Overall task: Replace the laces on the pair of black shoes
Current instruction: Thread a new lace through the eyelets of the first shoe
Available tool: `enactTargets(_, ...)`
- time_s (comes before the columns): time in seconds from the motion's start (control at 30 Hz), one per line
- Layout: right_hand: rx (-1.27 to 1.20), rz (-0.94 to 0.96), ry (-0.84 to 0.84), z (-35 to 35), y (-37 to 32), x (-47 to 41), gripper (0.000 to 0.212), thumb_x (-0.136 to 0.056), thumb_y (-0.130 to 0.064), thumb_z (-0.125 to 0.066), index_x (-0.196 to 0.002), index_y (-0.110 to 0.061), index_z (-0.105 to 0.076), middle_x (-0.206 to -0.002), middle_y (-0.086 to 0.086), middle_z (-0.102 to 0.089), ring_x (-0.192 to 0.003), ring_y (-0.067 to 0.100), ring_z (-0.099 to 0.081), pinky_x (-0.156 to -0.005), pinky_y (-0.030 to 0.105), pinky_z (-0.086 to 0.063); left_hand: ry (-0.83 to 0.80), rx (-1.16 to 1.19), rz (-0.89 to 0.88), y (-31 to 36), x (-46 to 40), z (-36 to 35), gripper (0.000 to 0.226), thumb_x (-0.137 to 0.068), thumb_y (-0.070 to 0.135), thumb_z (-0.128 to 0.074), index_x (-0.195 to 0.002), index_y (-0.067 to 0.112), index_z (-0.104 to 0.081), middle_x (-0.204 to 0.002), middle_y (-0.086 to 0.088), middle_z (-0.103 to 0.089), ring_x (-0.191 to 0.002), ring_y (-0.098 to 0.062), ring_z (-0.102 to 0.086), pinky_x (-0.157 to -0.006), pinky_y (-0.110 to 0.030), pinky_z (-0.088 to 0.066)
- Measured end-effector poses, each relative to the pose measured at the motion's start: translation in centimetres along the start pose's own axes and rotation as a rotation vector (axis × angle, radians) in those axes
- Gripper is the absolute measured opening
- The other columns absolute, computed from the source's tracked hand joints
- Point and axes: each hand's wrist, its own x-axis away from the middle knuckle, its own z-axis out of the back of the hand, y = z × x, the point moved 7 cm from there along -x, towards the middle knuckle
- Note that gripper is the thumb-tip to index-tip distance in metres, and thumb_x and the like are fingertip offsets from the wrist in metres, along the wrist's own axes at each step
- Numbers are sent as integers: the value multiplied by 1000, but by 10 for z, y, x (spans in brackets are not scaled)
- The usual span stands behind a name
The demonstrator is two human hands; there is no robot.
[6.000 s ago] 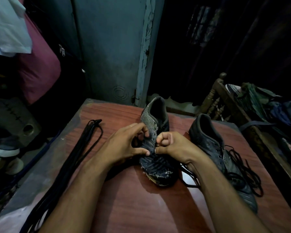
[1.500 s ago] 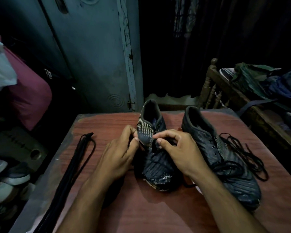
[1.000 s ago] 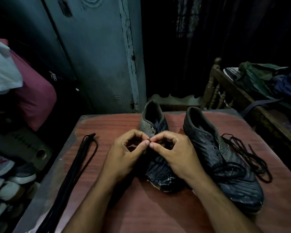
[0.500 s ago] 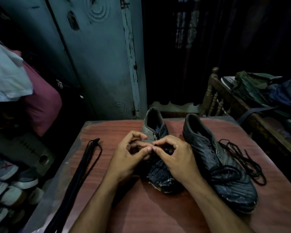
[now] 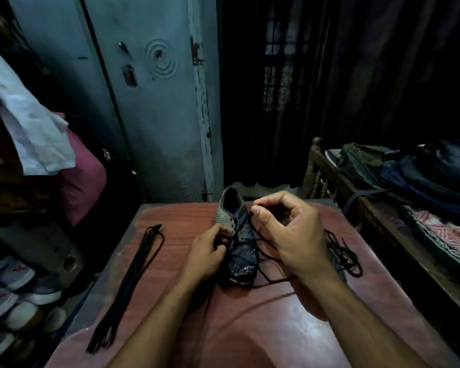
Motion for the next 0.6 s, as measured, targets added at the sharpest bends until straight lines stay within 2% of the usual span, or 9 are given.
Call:
enactTargets(0.1, -109, 13, 40, 15, -21, 3, 8, -89, -10, -76, -88, -18, -75, -83, -6, -75, -78, 6, -70, -71, 19, -53, -14, -48, 30, 5, 0, -3, 48, -79, -10, -52, -101, 32, -64, -101, 12, -72, -100, -3, -67, -93, -27, -53)
enactTargets(0.17, -154, -1, 43, 21, -27, 9, 5, -89, -8, -76, -89, -13, -74, -83, -2, -75, -78, 10, -70, -72, 23, -55, -18, -55, 45, 13, 2, -3, 48, -81, -11, -50, -102, 31, -63, -106, 7, -70, -107, -11, -67, -94, -21, -51)
enactTargets(0.23, -153, -5, 39, 26, -28, 16, 6, -89, -7, -76, -90, -13, -74, -84, 0, -75, -79, 13, -71, -73, 27, -57, 31, -53, -44, 41, 8, 5, 40, -84, -1, -50, -107, 28, -64, -112, 6, -69, -110, -12, -64, -100, -30, -50)
enactTargets(0.3, -141, -16, 31, 30, -28, 22, 9, -89, -7, -76, -90, -16, -74, -85, -1, -75, -81, 14, -72, -75, 32, -59, 44, 122, -201, 87, 24, 13, 37, -88, 10, -48, -119, 23, -64, -119, 6, -68, -117, -11, -62, -104, -39, -50)
enactTargets(0.33, -132, -20, 31, 32, -28, 23, 10, -89, -8, -76, -91, -18, -75, -86, -1, -76, -82, 15, -73, -77, 36, -60, 15, 282, -258, 112, 34, 15, 36, -93, 14, -49, -125, 22, -62, -121, 4, -69, -119, -14, -63, -104, -38, -50)
enactTargets(0.4, -131, -41, 27, 35, -25, 24, 12, -89, -8, -77, -91, -19, -76, -88, 0, -77, -85, 18, -75, -80, 44, -61, -26, 470, -356, 155, 54, 19, 33, -96, 23, -60, -129, 23, -59, -116, -1, -69, -114, -19, -66, -99, -35, -54)
enactTargets(0.53, -206, -101, 22, 38, -24, 28, 12, -87, -6, -77, -89, -18, -78, -89, 6, -78, -88, 25, -76, -83, 53, -60, 65, 466, -421, 172, 63, 21, 30, -88, 21, -78, -118, 22, -72, -106, 0, -70, -97, -21, -68, -88, -47, -58)
enactTargets(0.6, -249, -137, 20, 39, -22, 32, 9, -86, -6, -77, -88, -15, -78, -89, 8, -78, -88, 27, -76, -83, 52, -61, 56, 525, -404, 164, 61, 22, 31, -86, 17, -79, -117, 16, -75, -103, 3, -71, -97, -19, -68, -87, -43, -57)
